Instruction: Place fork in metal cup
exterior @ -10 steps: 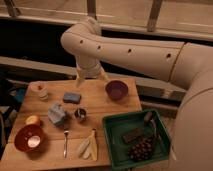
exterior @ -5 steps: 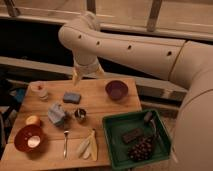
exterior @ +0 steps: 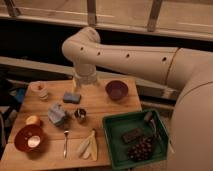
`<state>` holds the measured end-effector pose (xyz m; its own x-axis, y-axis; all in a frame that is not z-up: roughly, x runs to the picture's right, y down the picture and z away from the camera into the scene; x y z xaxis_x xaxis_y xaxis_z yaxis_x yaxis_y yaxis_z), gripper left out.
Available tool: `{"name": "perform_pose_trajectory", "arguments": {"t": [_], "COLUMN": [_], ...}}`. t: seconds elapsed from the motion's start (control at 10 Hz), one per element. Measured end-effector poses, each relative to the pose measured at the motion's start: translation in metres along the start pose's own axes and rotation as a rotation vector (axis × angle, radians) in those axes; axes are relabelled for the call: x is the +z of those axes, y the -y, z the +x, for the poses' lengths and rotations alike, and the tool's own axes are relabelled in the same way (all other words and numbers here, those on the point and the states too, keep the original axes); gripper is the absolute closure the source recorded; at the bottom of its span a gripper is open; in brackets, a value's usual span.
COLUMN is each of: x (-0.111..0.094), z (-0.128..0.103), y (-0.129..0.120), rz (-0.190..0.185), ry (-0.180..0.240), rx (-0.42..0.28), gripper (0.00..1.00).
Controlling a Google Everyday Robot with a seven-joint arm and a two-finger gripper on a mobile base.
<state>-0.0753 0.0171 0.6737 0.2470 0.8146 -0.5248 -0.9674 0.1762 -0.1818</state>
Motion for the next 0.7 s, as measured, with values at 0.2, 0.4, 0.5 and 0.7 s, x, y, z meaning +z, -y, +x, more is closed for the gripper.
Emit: {"name": "perform_pose_trajectory", "arguments": {"t": [0.2,0.4,0.5,0.7], "x": [0.026,0.055,0.064,0.068], "z": [0.014,0.027,0.032,0.034], "y": [-0.014,-0.030,-0.035,-0.038], "rz": [-0.003,-0.020,-0.029,-0.035], "ry": [0.006,-0.020,-0.038,-0.049], "rx": [0.023,0.055,0.056,0.056], "gripper": [0.20,0.20,0.20,0.20]}}
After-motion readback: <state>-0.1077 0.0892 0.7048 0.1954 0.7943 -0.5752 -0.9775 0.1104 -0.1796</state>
